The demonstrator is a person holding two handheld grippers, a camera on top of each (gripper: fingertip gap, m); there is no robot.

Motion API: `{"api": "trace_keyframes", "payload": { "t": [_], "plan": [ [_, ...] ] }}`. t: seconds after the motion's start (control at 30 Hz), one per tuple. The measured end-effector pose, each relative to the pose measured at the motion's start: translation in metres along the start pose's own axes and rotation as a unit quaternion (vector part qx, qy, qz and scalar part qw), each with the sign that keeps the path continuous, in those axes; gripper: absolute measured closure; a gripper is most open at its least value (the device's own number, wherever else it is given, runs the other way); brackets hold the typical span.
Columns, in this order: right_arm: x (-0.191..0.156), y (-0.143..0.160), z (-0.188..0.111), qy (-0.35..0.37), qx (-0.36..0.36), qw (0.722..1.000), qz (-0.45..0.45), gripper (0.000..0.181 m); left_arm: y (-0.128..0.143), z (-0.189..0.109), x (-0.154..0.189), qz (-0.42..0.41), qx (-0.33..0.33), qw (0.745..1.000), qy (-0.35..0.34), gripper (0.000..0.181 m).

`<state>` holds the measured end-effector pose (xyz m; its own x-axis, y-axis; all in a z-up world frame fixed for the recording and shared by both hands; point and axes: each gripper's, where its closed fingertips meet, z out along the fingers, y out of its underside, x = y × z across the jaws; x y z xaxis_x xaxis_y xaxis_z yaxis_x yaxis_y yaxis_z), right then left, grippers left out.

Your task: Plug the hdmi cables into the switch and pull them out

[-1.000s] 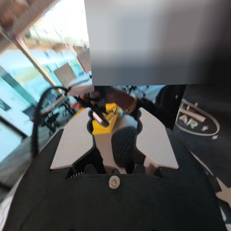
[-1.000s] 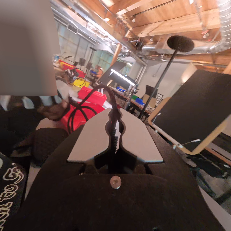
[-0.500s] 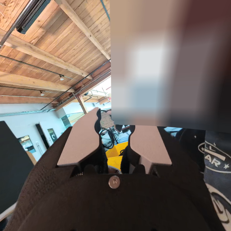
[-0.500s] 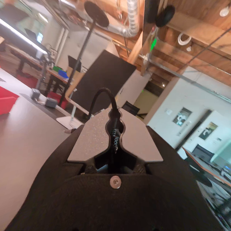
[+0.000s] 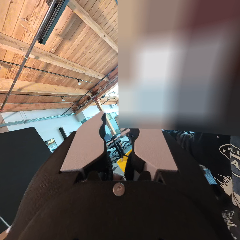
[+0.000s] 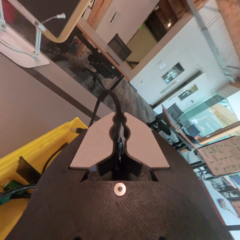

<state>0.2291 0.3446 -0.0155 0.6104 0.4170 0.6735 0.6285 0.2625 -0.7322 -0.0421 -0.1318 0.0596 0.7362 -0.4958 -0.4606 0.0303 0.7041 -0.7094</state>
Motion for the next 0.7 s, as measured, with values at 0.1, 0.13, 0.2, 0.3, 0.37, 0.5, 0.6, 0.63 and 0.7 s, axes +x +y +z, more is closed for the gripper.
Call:
{"api": "trace_keyframes", "payload": {
  "t": [0.1, 0.13, 0.2, 0.3, 0.37, 0.5, 0.6, 0.63, 0.7],
  "plan": [
    [-0.009, 0.039, 0.021, -0.022, -0.058, 0.998, 0.019, 0.174, -0.004, -0.004, -0.002, 0.009, -0.003, 1.000, -0.010, 0.143],
    [-0.009, 0.054, 0.026, -0.020, -0.083, 0.996, 0.021, 0.173, -0.005, -0.006, -0.003, 0.015, -0.006, 1.000, -0.014, 0.143],
    [-0.014, 0.078, 0.033, -0.029, -0.118, 0.992, 0.042, 0.174, -0.009, -0.010, -0.006, 0.026, -0.010, 0.999, -0.025, 0.144],
    [-0.026, 0.107, 0.037, -0.051, -0.166, 0.982, 0.078, 0.173, -0.014, -0.019, -0.018, 0.028, -0.018, 0.998, -0.055, 0.144],
    [-0.035, 0.122, 0.036, -0.069, -0.196, 0.974, 0.090, 0.173, -0.014, -0.026, -0.032, 0.009, -0.028, 0.996, -0.089, 0.144],
    [-0.052, 0.144, 0.028, -0.116, -0.254, 0.953, 0.118, 0.171, -0.007, -0.043, -0.056, -0.064, -0.063, 0.986, -0.141, 0.144],
    [-0.043, 0.126, 0.021, -0.094, -0.215, 0.960, 0.150, 0.157, 0.005, -0.061, -0.075, -0.091, -0.108, 0.971, -0.192, 0.144],
    [-0.039, 0.114, 0.018, -0.083, -0.189, 0.965, 0.161, 0.152, 0.011, -0.070, -0.084, -0.097, -0.131, 0.962, -0.219, 0.144],
    [-0.033, 0.083, 0.007, -0.067, -0.122, 0.973, 0.182, 0.140, 0.022, -0.087, -0.098, -0.107, -0.165, 0.944, -0.266, 0.144]
  ]
}}
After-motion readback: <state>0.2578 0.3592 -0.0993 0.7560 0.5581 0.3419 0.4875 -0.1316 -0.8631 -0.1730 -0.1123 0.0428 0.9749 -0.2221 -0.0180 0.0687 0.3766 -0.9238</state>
